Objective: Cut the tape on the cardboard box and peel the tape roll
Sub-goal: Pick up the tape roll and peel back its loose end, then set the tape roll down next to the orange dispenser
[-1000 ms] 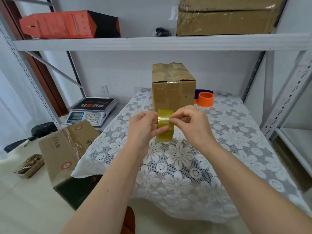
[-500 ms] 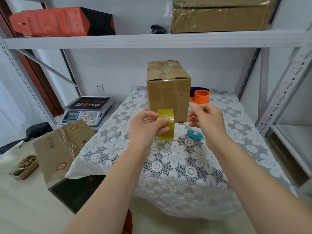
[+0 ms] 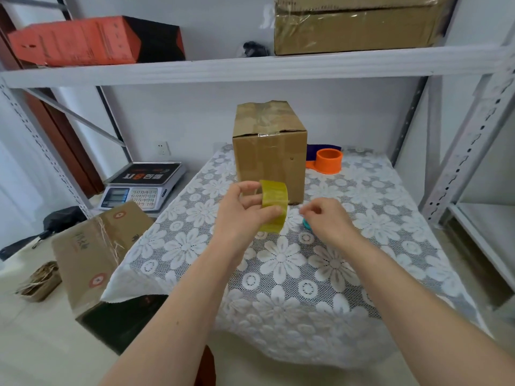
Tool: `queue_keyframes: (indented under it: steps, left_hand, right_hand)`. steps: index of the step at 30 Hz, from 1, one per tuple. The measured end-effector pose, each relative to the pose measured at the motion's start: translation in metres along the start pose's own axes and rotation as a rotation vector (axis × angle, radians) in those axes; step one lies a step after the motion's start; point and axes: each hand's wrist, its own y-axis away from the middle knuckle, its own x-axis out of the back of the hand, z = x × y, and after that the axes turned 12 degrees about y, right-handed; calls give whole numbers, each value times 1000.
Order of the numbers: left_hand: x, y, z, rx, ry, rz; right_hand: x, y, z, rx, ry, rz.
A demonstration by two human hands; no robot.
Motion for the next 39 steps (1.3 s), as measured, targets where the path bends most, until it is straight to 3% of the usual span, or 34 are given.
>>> queue_keyframes:
  steps: [2, 4, 7, 10, 16, 19, 23, 30, 34, 39]
  left_hand:
    - [-5, -2, -2, -5, -35, -14]
    - [-12, -5, -5, 1, -6, -9]
    - [-29, -8, -11, 23, 123, -29]
    - [-49, -16, -18, 1, 47, -54]
    - [-73, -46, -37, -20, -312, -80]
    - [-80, -66, -44, 15, -285, -112]
    - [-85, -92, -59, -31, -336, -157]
    - [-80, -119, -98, -142, -299, -82]
    - [-81, -123, -107, -199, -258, -60]
    - [-79, -124, -107, -146, -173, -29]
  right_hand:
    - [6, 5, -6, -11, -401, -168]
    - [11, 8, -5, 46, -626, -297]
    - [18, 8, 4, 77, -648, -276]
    - [31, 2, 17, -8, -629, -156]
    - [64, -28, 45, -61, -265, 109]
    - [75, -60, 64, -54, 46, 269]
    - [79, -103, 82, -58, 353, 296]
    - [65, -167, 98, -15, 623, 394]
    - [51, -193, 112, 8, 622, 407]
    - [43, -203, 119, 19, 643, 393]
